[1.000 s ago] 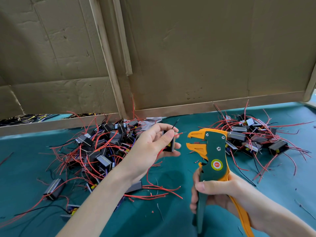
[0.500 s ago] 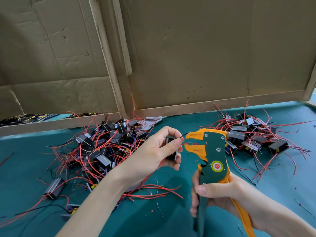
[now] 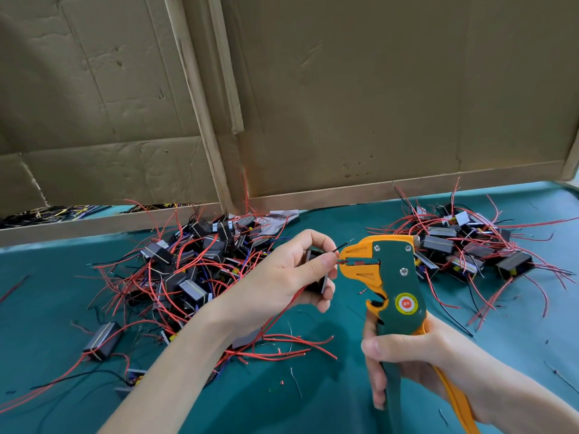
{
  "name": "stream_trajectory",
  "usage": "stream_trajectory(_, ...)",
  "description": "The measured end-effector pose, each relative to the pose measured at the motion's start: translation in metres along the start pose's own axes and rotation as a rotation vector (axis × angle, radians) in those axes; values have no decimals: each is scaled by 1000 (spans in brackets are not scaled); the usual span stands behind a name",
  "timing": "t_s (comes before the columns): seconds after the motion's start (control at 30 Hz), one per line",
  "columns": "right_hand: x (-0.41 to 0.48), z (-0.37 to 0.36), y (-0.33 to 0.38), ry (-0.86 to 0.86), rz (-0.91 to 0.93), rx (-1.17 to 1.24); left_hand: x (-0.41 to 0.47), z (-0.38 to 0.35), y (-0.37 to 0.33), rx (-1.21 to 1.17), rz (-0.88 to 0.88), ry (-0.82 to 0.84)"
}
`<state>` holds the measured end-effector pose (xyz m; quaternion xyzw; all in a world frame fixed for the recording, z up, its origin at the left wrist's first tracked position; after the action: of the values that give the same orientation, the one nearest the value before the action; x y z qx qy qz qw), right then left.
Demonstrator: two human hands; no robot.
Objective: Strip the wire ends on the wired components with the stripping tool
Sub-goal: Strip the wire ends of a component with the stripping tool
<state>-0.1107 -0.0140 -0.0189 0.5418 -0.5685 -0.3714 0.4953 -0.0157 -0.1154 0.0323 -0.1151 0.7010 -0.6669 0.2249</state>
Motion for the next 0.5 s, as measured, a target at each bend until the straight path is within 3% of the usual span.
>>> stream_trajectory(0.27, 1, 5, -16, -173, 53, -21, 4, 3, 7, 28, 11, -31)
stream_trajectory(0.5, 4, -6, -11, 34, -20, 122, 5, 6, 9, -9, 34, -57)
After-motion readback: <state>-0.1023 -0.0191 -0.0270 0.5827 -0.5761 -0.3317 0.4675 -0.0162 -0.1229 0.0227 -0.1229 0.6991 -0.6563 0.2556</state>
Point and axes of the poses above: each hand's wrist, its own x-axis towards the middle knuckle, its own z-axis out of the back of the hand, y = z × x, the point moved 6 cm from there along x, towards the middle knuckle, and after that the axes turned 14 degrees about z, right-handed, at the moved point
